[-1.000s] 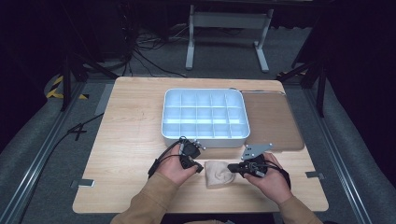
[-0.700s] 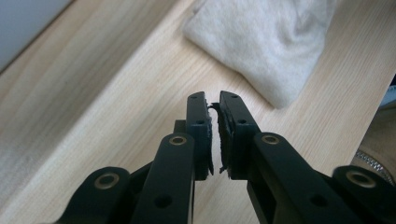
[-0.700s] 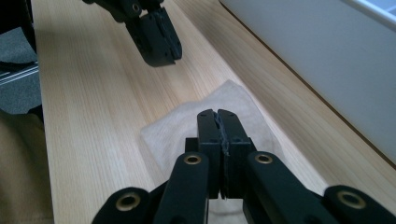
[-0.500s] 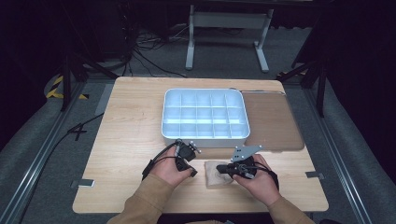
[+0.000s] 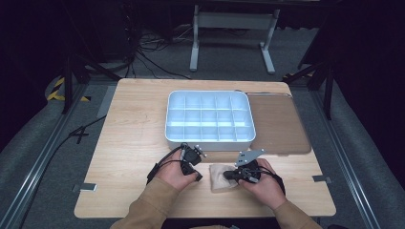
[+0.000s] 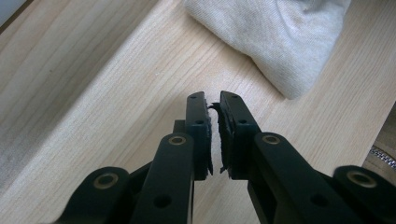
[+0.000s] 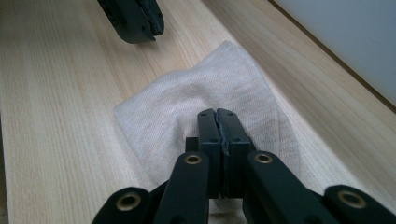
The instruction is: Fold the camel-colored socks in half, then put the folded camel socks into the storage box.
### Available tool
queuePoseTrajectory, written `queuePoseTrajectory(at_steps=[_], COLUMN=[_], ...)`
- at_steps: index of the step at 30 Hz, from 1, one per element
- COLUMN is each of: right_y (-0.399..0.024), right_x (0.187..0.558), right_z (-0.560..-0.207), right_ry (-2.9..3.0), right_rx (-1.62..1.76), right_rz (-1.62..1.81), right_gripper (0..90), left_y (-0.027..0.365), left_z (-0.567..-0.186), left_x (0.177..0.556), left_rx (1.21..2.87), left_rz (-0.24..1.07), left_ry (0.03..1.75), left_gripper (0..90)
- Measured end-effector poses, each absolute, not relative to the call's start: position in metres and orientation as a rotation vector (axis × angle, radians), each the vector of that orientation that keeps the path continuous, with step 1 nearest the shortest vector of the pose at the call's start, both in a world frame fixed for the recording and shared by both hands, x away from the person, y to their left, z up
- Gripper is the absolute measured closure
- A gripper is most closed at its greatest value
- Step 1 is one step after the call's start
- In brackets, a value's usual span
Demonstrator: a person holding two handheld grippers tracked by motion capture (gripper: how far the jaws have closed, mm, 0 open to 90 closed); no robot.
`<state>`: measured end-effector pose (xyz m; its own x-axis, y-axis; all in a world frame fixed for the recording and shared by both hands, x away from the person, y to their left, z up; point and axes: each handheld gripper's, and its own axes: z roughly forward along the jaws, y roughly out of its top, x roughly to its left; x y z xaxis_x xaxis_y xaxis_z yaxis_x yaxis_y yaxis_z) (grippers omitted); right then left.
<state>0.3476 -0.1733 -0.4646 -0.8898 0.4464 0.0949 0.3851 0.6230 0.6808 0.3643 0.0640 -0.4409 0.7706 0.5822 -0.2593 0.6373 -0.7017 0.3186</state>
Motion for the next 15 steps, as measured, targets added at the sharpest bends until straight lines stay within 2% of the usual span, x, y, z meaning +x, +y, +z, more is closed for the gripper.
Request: queuePoseTrajectory(at_steps=[15], right_y=[-0.174], right_x=[0.347], right_z=[-0.464], right_ry=[2.764], right_rx=[0.699], right_rz=[1.114], right_gripper=[89.8], left_y=[0.053], left_z=[-0.447], left_x=[0.364], left_rx=[2.611], left_rz=[-0.192], left_ry=[0.872], left_gripper=[82.8])
